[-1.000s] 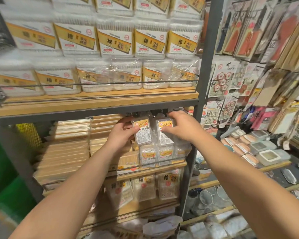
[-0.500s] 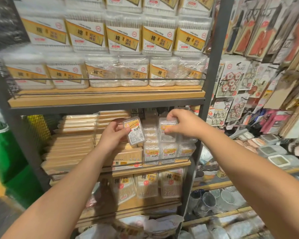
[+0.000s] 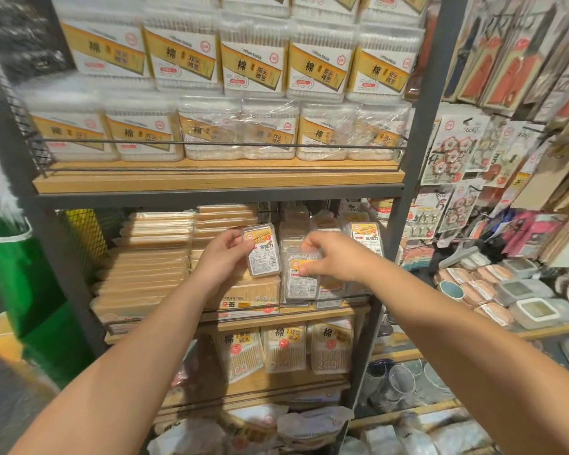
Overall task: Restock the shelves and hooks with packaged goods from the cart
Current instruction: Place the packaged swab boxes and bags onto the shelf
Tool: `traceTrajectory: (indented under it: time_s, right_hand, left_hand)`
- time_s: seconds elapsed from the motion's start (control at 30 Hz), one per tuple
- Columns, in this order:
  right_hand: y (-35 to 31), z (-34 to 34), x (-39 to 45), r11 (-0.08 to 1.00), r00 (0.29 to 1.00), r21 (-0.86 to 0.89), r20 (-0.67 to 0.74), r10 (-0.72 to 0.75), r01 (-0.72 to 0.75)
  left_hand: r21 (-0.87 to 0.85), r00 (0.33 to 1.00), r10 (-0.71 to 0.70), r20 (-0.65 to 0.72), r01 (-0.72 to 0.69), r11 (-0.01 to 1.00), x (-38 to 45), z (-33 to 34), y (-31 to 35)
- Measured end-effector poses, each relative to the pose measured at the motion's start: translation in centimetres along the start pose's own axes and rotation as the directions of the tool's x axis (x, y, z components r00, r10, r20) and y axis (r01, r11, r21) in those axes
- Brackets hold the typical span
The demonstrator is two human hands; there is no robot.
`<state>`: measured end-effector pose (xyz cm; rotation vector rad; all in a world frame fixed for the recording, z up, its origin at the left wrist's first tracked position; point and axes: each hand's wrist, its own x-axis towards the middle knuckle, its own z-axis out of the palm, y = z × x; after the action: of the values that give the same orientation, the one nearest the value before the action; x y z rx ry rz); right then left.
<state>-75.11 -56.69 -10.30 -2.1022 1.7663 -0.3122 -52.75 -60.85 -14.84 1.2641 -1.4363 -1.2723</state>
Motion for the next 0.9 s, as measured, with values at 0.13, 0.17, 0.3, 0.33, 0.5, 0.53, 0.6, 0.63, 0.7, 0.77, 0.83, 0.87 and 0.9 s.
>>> traceTrajectory:
  time_s: [0.13,0.17,0.3,0.33,0.5,0.53,0.6,0.63,0.7,0.77,0.83,0.87,0.9]
  right_hand:
    - [0.1,0.1,0.1,0.999,1.000,-0.032,-0.011,-0.007,0.006]
    - [0.1,0.1,0.1,0.999,1.000,-0.039,-0.017,-0.008,0.007]
    - [-0.2,0.8,0.4,0.992,1.000,-0.124,-0.014,-0.027,0.025]
    - [-0.2,1.0,0.5,0.988,0.999,-0.150,-0.008,-0.038,0.036]
    - [0.5,2.1,0.6,0.952,0.987,-0.288,-0.084,-0.136,0.107]
    - [0.7,2.2,0.7,0.941,0.981,-0.319,-0.116,-0.155,0.111]
    - [1.0,2.4,0.8,0.929,0.975,-0.351,-0.142,-0.173,0.114]
    - [1.2,2.6,0.8,0.925,0.975,-0.363,-0.141,-0.174,0.112]
    - [1.4,3.1,0.8,0.910,0.975,-0.399,-0.130,-0.179,0.114]
    - [1.4,3.6,0.6,0.897,0.972,-0.423,-0.129,-0.196,0.125]
    - [1.4,3.7,0.3,0.882,0.965,-0.449,-0.133,-0.224,0.143]
    - [1.4,3.6,0.1,0.872,0.963,-0.466,-0.129,-0.235,0.150]
    - [1.5,3.5,-0.1,0.869,0.962,-0.470,-0.130,-0.240,0.153]
  left_hand:
    - [-0.006,1.000,-0.016,-0.008,0.016,1.000,0.6,0.1,0.0]
    - [-0.007,1.000,-0.025,-0.012,0.025,1.000,0.8,0.0,0.0]
    - [-0.057,0.999,-0.041,-0.016,0.040,0.998,1.6,-0.2,0.2]
    - [-0.073,0.999,-0.044,-0.014,0.043,0.996,1.7,-0.2,0.3]
    - [-0.109,0.998,-0.056,0.005,0.056,0.992,1.9,0.1,0.1]
    - [-0.102,0.999,-0.051,0.007,0.051,0.993,1.8,0.1,0.1]
    - [-0.105,0.999,-0.049,0.013,0.050,0.993,1.8,0.1,0.1]
    - [-0.112,0.999,-0.053,0.013,0.054,0.992,1.8,0.1,0.0]
    - [-0.129,0.998,-0.060,0.015,0.062,0.990,1.8,-0.2,0.0]
    - [-0.135,0.998,-0.055,0.017,0.057,0.989,1.9,-0.5,-0.1]
    - [-0.130,0.999,-0.038,0.028,0.041,0.991,1.7,-0.7,0.1]
    - [-0.125,0.999,-0.027,0.042,0.032,0.992,1.6,-0.7,0.2]
    - [-0.121,0.998,-0.018,0.054,0.025,0.992,1.5,-0.7,0.2]
